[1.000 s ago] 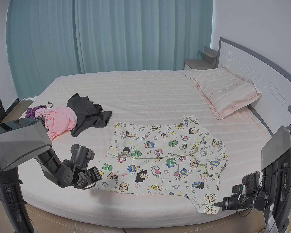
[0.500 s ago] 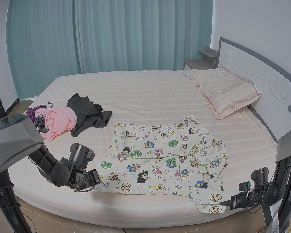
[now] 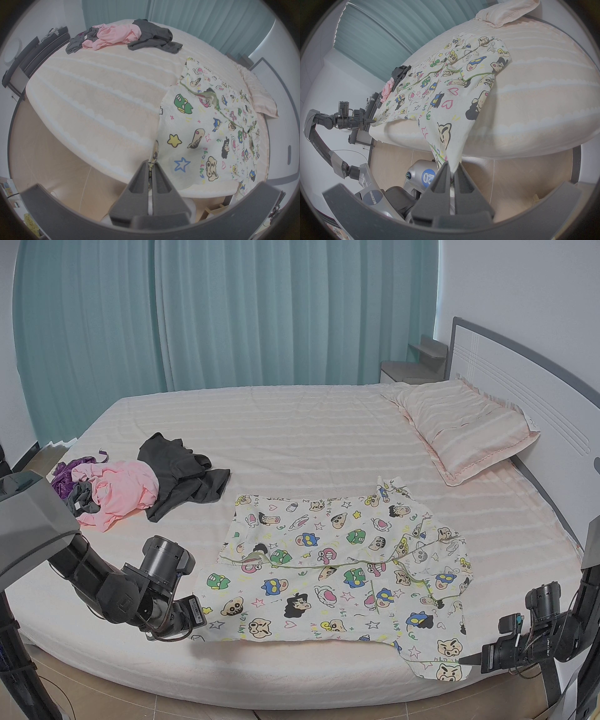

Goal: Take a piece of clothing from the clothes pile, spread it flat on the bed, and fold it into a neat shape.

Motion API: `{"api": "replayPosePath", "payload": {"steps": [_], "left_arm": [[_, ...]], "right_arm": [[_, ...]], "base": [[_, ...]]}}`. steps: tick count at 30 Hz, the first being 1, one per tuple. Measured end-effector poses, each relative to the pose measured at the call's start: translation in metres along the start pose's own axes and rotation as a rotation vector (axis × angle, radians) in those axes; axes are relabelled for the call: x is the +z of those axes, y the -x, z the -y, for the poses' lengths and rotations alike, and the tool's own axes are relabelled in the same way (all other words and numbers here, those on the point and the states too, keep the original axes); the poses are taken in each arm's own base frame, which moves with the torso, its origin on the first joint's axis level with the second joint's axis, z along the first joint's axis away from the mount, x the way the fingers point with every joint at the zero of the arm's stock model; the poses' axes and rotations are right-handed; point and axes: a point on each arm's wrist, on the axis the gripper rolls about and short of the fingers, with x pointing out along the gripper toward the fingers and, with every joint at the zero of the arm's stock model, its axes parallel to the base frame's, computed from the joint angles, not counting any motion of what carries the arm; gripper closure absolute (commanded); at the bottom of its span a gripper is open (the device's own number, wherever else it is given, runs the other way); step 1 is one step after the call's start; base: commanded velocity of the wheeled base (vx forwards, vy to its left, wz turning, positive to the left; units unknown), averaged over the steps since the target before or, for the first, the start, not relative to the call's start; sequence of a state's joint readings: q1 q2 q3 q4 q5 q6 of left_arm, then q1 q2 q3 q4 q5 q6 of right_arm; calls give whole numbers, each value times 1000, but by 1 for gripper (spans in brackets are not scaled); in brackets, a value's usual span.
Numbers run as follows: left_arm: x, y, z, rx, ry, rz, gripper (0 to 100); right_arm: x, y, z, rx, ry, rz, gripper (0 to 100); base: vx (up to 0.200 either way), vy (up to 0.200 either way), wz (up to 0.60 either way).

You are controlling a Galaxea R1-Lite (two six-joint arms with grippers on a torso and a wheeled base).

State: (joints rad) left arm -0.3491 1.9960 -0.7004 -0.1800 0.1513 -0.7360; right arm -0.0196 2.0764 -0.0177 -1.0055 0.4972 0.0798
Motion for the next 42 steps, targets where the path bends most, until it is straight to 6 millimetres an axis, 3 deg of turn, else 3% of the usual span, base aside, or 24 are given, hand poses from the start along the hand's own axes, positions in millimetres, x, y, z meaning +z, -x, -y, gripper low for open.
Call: {"api": "replayPosePath", "payload": {"steps": [20,21,22,23,35,42], "left_arm": [[-14,-6,-6,65,-47,-85,100],[-15,-7,-6,68,-48,-88,0],[-15,-8,-6,70,-48,-91,0],[-16,-9,-7,75,-49,-98,0],[-19,-16,-9,57,-30,-150,0],[-4,9,-20,-82,61,-166,0]], "right_arm": [[-8,3,2,-14,22,-62,100],[-8,3,2,-14,22,-63,100],[-8,3,2,-14,21,-64,100],[-8,3,2,-15,19,-65,0],[-6,7,4,-24,7,-38,0],[0,18,2,-27,-55,32,0]], "base": [[0,0,0],[0,0,0],[0,0,0],[0,0,0],[0,0,0],[0,0,0]]}}
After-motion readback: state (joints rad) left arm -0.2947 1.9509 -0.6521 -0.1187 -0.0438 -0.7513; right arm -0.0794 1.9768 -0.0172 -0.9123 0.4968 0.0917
